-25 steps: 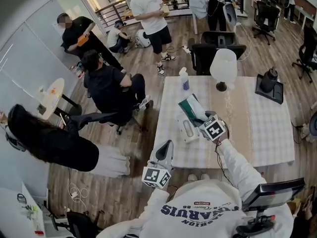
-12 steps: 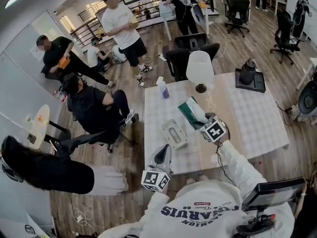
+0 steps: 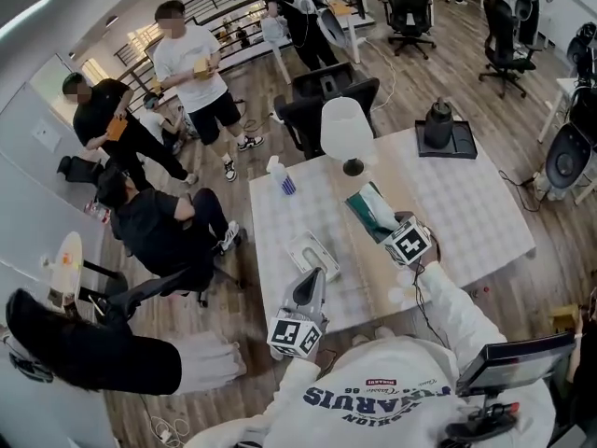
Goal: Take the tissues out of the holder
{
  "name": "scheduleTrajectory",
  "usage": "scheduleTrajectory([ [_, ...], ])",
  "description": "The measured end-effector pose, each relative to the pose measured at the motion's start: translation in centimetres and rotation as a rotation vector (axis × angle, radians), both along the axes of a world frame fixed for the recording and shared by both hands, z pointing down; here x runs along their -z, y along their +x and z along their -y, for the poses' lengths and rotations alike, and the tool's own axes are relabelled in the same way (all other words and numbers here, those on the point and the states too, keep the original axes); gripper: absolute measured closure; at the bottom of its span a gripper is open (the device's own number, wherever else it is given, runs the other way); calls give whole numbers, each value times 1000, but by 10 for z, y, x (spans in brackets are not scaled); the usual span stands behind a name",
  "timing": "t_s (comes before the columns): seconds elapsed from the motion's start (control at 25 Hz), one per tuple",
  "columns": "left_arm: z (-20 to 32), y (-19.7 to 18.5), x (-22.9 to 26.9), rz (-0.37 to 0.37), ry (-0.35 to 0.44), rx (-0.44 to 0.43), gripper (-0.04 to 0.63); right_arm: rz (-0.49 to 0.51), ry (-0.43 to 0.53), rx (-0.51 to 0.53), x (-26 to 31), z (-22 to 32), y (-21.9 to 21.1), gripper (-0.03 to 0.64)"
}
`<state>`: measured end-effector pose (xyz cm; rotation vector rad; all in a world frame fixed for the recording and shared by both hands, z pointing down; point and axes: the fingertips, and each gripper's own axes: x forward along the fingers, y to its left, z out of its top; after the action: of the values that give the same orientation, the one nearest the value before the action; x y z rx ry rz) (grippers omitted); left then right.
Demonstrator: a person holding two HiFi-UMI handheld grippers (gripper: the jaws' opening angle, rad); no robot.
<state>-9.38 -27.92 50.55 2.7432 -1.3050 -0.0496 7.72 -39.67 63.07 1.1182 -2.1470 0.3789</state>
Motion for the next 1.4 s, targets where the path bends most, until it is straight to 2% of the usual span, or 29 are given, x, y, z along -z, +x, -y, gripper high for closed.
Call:
scheduleTrajectory([
  [0.36,-4,-13,-5,10,-24,32,591,-71,-103,-8,-54,-4,19,405],
  [0.76,-16,-49,-3,27,-33,127,591,-126,-252,-45,-141,-4,25,405],
  [1.16,-31,-80,-10,43,-51,226,591,-239,-413,-98,-240,-11,49,402],
  [1.28,-34,-86,-7,39,-48,242,591,-251,-426,-105,-253,-17,51,398],
  [1.4,-38,-92,-4,36,-44,255,591,-255,-400,-101,-257,-21,50,394],
])
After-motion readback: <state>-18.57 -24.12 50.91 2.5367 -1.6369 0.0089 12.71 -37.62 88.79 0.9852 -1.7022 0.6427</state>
